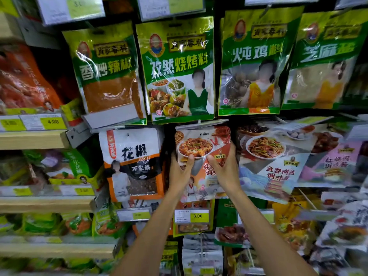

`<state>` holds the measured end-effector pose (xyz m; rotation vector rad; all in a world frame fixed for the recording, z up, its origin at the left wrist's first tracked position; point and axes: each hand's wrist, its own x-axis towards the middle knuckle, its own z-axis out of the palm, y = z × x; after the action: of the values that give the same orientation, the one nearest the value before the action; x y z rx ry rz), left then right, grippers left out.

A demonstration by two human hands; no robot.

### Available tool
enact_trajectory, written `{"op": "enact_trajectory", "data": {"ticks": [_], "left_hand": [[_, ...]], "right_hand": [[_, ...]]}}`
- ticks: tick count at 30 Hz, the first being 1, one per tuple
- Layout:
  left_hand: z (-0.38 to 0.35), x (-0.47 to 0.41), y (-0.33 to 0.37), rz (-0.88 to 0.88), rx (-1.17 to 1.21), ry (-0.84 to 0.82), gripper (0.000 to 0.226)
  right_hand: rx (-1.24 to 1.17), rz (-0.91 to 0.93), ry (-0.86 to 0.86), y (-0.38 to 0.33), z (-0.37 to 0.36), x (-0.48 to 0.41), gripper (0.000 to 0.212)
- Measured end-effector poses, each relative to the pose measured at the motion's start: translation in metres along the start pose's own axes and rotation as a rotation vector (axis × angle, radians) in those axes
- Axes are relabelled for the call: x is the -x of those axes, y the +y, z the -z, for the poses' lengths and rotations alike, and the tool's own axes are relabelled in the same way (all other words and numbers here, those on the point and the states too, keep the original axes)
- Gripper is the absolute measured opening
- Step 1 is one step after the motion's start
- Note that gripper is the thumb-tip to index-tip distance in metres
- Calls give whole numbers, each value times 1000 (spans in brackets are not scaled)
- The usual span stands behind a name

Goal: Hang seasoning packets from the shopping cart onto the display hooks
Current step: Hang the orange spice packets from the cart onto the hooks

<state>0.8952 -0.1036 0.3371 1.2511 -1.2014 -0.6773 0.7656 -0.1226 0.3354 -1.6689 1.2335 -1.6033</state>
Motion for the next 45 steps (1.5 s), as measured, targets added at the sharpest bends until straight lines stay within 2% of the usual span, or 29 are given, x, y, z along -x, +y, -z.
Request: {"op": "enact_trajectory", "data": {"ticks": [4, 7, 11, 13, 18, 21, 25, 28, 33, 35, 41, 45], "left_hand": [[1, 0, -7, -27, 33, 11, 74], [2, 5, -12, -65, 41, 9, 75], [5, 12, -11, -99, 68, -4, 102], [7, 12, -10, -102, 63, -10, 107], [12, 10, -10, -61, 3, 11, 73], [14, 22, -8, -63, -68, 93, 65], [8, 62, -5, -275, -274, 217, 50], [0, 81, 6, -417, -455, 243, 42], [-11, 97, 36, -514, -730, 316, 35], [-24, 107, 50, -518, -677, 294, 31], [-111, 142, 122, -601, -314, 77, 31], [-186, 147, 177, -651, -184, 81, 26]], "right_hand": [[35, 21, 24, 1, -4, 4, 80], [41, 30, 26, 4, -5, 12, 78], [34, 44, 44, 5, -4, 19, 75], [22, 49, 56, 4, -4, 20, 74], [37, 38, 76, 2, -4, 27, 78], [85, 46, 126, -3, -2, 39, 75], [116, 98, 170, -12, 12, 59, 54], [100, 107, 214, -22, 35, 70, 35], [81, 145, 303, -40, 99, 68, 16], [64, 147, 316, -43, 128, 64, 14], [35, 205, 405, -49, 234, 47, 17], [8, 291, 379, -52, 316, 21, 19]]}}
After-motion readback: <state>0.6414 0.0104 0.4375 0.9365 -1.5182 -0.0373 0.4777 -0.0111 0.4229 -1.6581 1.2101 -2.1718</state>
